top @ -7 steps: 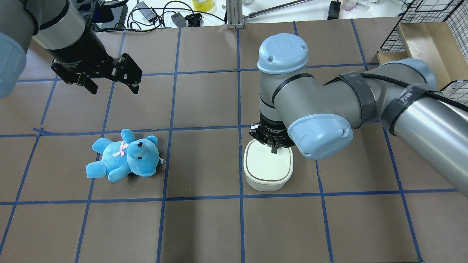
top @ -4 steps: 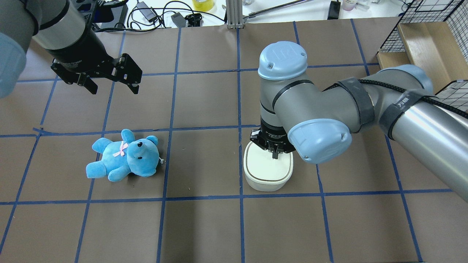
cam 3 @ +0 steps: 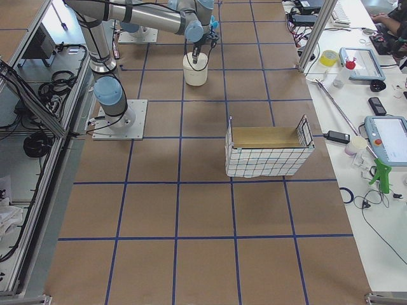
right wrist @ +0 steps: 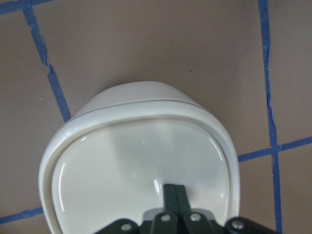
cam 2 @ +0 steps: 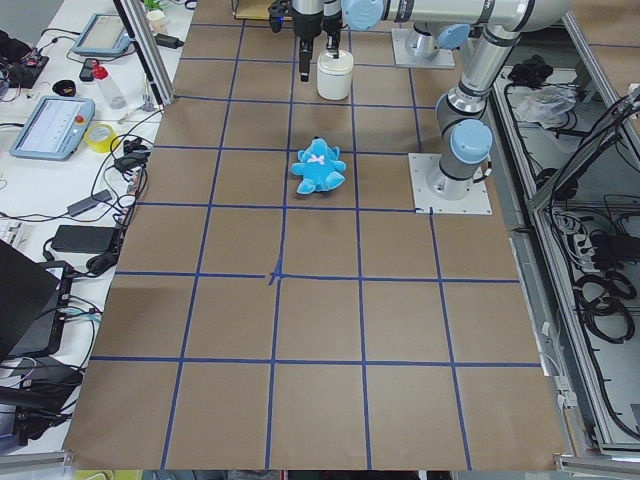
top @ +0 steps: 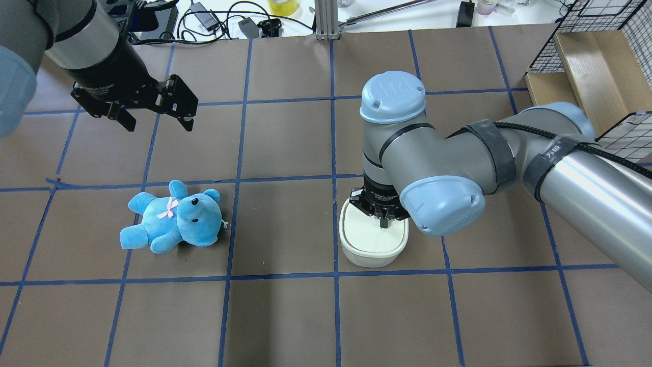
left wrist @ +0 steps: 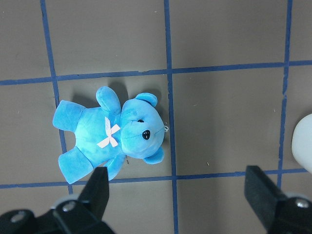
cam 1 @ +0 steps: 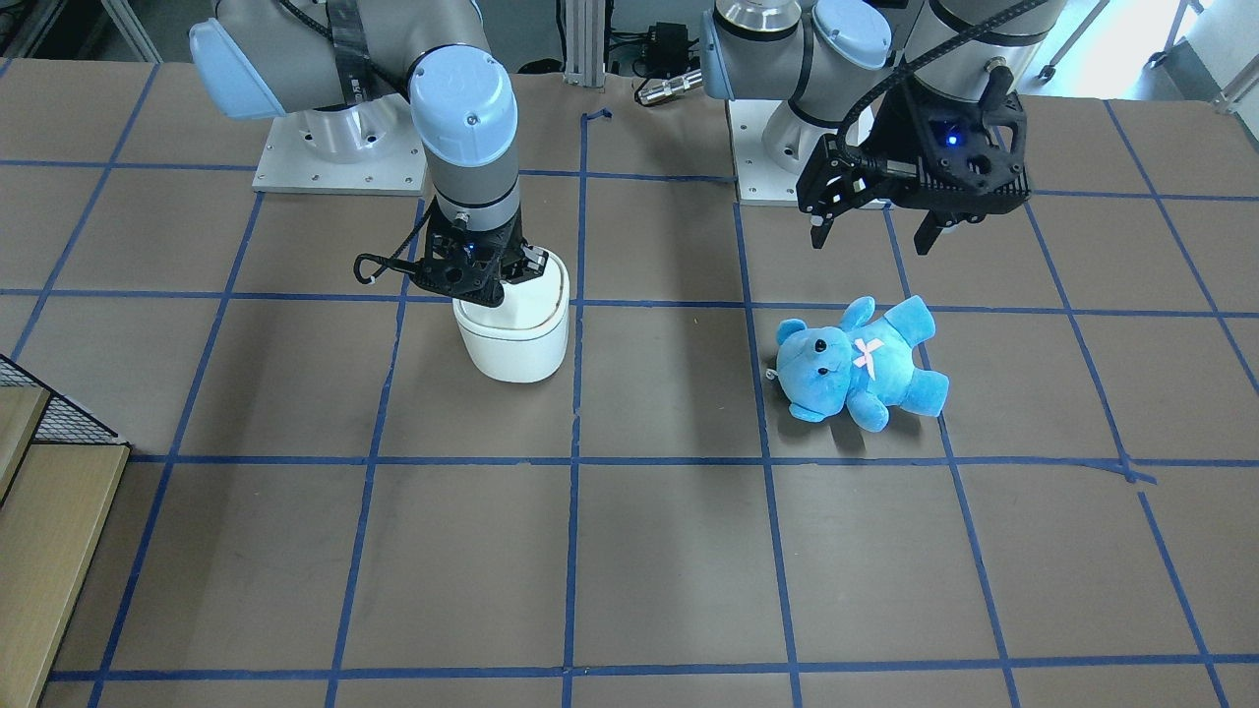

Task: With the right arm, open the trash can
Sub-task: 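Lower the right gripper and press down on the trash can lid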

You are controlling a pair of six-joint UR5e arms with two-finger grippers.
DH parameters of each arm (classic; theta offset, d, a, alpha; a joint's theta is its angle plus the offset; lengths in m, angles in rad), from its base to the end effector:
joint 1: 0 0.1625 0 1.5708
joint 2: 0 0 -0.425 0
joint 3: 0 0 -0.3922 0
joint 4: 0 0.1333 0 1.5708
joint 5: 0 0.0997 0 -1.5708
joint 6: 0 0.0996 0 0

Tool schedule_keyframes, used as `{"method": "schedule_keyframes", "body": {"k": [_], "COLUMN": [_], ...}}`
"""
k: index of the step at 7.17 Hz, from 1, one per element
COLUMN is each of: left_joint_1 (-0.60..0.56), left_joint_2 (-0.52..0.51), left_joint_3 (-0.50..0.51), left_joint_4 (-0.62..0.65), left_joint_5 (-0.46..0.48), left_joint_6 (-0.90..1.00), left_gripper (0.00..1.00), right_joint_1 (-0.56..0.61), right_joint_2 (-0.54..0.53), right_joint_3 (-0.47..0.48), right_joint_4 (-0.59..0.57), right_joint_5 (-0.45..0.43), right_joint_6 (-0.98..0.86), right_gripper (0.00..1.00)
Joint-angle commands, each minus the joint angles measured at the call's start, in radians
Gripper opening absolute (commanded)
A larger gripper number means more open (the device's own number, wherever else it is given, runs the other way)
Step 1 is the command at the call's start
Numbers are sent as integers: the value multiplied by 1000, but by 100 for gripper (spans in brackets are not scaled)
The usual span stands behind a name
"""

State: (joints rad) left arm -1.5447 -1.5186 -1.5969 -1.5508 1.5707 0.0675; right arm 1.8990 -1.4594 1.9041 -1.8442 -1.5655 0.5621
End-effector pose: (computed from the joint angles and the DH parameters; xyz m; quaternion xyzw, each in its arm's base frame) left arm -0.1209 -0.4774 0.5023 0.0207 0.9995 -0.0230 0.0010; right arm 0.2822 -0.4137 0.3010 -0.1165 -0.9895 -0.0783 0.0345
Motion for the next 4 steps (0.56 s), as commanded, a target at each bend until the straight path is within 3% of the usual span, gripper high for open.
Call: {"method": "schedule_keyframes", "body": {"k": [1, 4], "left_joint_1": [0, 0], "left_joint_2": [0, 0], "left_joint_3": [0, 0], "left_joint_4": [0, 0], "left_joint_5": [0, 0], "left_joint_6": [0, 0], "left_gripper": [100, 100], "right_joint_1": [-1, -3], "right_joint_2": [2, -10], "right_joint_3": [-17, -211], "right_joint_4": [5, 266], "right_joint_5": [-13, -5], "right_joint_6": [-1, 15], "right_gripper": [0, 0]}}
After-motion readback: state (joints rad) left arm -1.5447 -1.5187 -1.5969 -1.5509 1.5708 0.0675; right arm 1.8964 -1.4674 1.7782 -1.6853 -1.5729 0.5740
